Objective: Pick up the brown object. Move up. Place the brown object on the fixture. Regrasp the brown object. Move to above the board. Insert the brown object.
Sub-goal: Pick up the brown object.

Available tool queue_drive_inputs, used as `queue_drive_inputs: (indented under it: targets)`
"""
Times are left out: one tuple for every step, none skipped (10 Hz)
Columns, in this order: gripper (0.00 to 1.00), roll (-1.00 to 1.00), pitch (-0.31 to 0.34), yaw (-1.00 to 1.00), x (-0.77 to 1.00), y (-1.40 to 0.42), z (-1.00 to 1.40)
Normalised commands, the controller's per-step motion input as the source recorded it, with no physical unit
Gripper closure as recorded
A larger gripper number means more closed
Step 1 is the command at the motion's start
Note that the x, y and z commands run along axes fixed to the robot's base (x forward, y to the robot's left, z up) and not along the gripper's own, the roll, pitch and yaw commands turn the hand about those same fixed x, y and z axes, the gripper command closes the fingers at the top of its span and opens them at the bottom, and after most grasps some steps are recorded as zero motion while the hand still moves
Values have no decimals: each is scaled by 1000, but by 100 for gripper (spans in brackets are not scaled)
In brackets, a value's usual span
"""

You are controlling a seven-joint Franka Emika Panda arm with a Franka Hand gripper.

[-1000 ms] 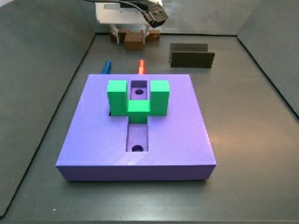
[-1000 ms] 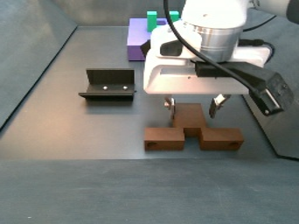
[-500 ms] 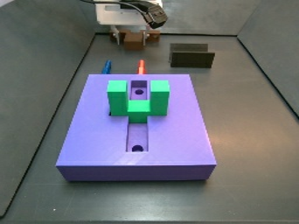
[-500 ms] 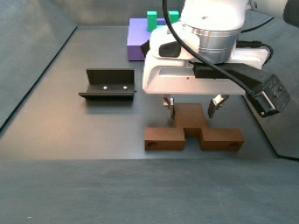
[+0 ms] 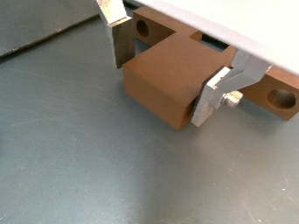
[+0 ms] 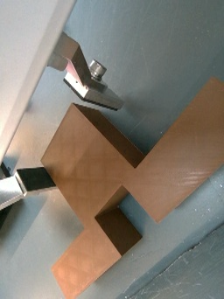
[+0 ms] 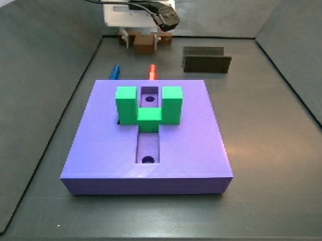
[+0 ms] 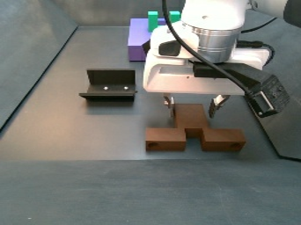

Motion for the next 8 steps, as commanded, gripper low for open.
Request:
queue_drive_inputs:
  targets:
    - [0, 0, 0, 0, 0, 0, 0]
    - [100, 0, 0, 0, 0, 0, 0]
    - [100, 0, 0, 0, 0, 0, 0]
    - [100, 0, 0, 0, 0, 0, 0]
    - [100, 0, 0, 0, 0, 0, 0]
    - [100, 0, 0, 0, 0, 0, 0]
    - [100, 0, 0, 0, 0, 0, 0]
    - [100, 0, 0, 0, 0, 0, 0]
